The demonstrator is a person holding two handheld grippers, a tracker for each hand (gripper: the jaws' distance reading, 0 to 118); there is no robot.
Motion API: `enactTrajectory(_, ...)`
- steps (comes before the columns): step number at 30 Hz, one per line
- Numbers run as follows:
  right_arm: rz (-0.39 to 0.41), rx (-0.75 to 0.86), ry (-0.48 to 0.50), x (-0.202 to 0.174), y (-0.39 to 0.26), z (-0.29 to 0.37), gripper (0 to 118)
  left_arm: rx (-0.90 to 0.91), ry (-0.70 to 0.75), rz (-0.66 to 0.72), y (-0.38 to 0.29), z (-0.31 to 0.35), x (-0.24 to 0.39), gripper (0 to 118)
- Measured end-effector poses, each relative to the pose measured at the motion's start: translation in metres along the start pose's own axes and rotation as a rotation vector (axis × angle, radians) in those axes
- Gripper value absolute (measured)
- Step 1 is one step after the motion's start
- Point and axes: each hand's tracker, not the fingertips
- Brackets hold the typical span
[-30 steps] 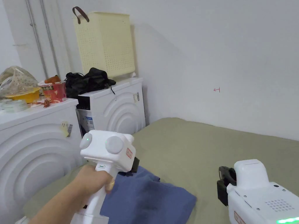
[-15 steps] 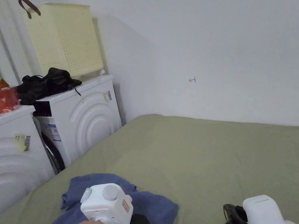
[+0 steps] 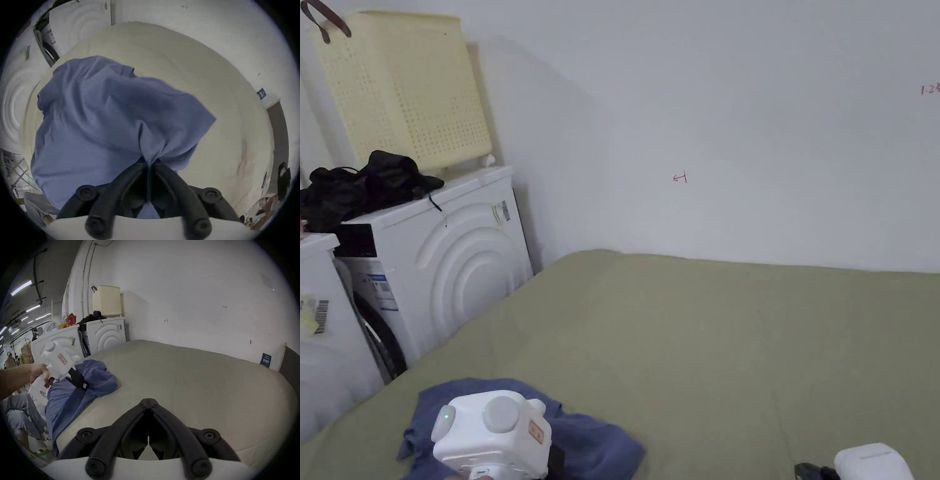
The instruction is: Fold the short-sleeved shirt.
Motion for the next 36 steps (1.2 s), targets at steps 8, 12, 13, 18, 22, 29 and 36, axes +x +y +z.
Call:
enactTrajectory(8, 0.009, 0.060, -0.095, 0.039, 0.013, 0.052, 0, 0.192, -0.084, -0.118, 0.023, 0.058, 0.093, 3)
enactTrajectory(12, -0.018, 0.074, -0.218, 0.080, 0.008, 0.093, 0, 0.180, -0.158, -0.281, 0.024, 0.078, 0.179, 3)
enactTrajectory(13, -0.028, 0.072, -0.250, 0.093, 0.007, 0.104, 0, 0.201, -0.174, -0.325, 0.022, 0.084, 0.204, 3)
enactTrajectory(18, -0.061, 0.089, -0.403, 0.150, 0.003, 0.168, 0, 0.189, -0.372, -0.458, 0.002, 0.102, 0.329, 3)
enactTrajectory(22, -0.074, 0.102, -0.522, 0.187, -0.003, 0.225, 0, 0.149, -0.474, -0.612, -0.033, 0.103, 0.429, 3)
enactTrajectory(29, -0.137, 0.093, -0.705, 0.233, -0.030, 0.310, 0, -0.014, -0.636, -0.815, -0.130, 0.077, 0.560, 3)
enactTrajectory(36, -0.185, 0.065, -0.755, 0.253, -0.051, 0.344, 0, -0.192, -0.611, -0.880, -0.222, 0.021, 0.596, 3)
